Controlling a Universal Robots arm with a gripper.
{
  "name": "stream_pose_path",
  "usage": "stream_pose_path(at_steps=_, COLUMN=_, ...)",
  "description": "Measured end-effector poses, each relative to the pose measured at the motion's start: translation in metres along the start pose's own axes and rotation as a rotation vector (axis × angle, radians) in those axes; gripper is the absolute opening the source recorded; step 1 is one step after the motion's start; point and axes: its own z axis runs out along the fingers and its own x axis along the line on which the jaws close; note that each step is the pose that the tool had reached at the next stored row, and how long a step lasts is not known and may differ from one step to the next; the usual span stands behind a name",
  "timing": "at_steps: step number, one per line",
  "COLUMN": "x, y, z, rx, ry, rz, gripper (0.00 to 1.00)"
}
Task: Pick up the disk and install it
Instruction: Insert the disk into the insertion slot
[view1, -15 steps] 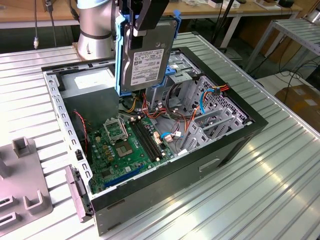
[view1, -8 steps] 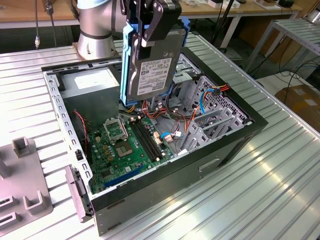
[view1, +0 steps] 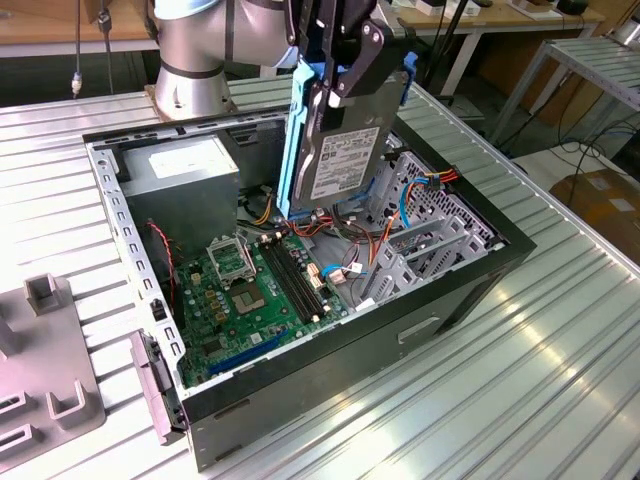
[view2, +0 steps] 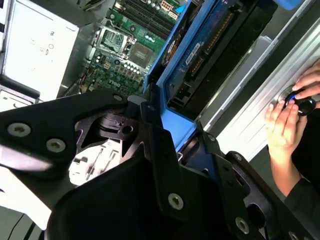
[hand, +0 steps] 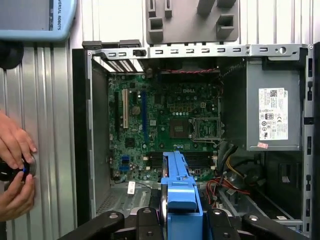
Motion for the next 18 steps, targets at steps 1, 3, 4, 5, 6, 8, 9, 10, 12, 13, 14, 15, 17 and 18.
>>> stream_pose_path(at_steps=1, x=0.0015, y=-0.0001, z=0.0002, rx=0.0000, ry=0.0004, rz=0.000, gripper=0.37)
stream_pose_path(at_steps=3, x=0.0059, y=-0.0003, z=0.0009, rx=0.0001, ry=0.0027, rz=0.002, gripper=0.37)
stream_pose_path(at_steps=4, x=0.0073, y=-0.0011, z=0.0013, rx=0.0001, ry=0.0036, rz=0.002, gripper=0.37)
stream_pose_path(at_steps=5, x=0.0078, y=-0.0024, z=0.0020, rx=0.0002, ry=0.0038, rz=0.002, gripper=0.37)
stream_pose_path(at_steps=6, x=0.0083, y=-0.0057, z=0.0027, rx=0.0001, ry=0.0053, rz=0.002, gripper=0.37)
stream_pose_path(at_steps=8, x=0.0085, y=-0.0144, z=0.0047, rx=0.0002, ry=0.0078, rz=0.002, gripper=0.37)
stream_pose_path(at_steps=9, x=0.0085, y=-0.0221, z=0.0064, rx=0.0003, ry=0.0098, rz=0.002, gripper=0.37)
stream_pose_path(at_steps=10, x=0.0084, y=-0.0280, z=0.0077, rx=0.0003, ry=0.0119, rz=0.002, gripper=0.37)
stream_pose_path(at_steps=12, x=0.0085, y=-0.0342, z=0.0091, rx=0.0005, ry=0.0159, rz=0.002, gripper=0.37)
stream_pose_path(at_steps=13, x=0.0094, y=-0.0362, z=0.0095, rx=0.0005, ry=0.0195, rz=0.002, gripper=0.37)
stream_pose_path(at_steps=14, x=0.0121, y=-0.0366, z=0.0103, rx=0.0006, ry=0.0212, rz=0.002, gripper=0.37)
stream_pose_path(at_steps=15, x=0.0142, y=-0.0367, z=0.0108, rx=0.0006, ry=0.0216, rz=0.002, gripper=0.37)
stream_pose_path(at_steps=17, x=0.0188, y=-0.0368, z=0.0120, rx=0.0006, ry=0.0222, rz=0.002, gripper=0.37)
stream_pose_path(at_steps=18, x=0.0220, y=-0.0369, z=0.0125, rx=0.0007, ry=0.0232, rz=0.003, gripper=0.37)
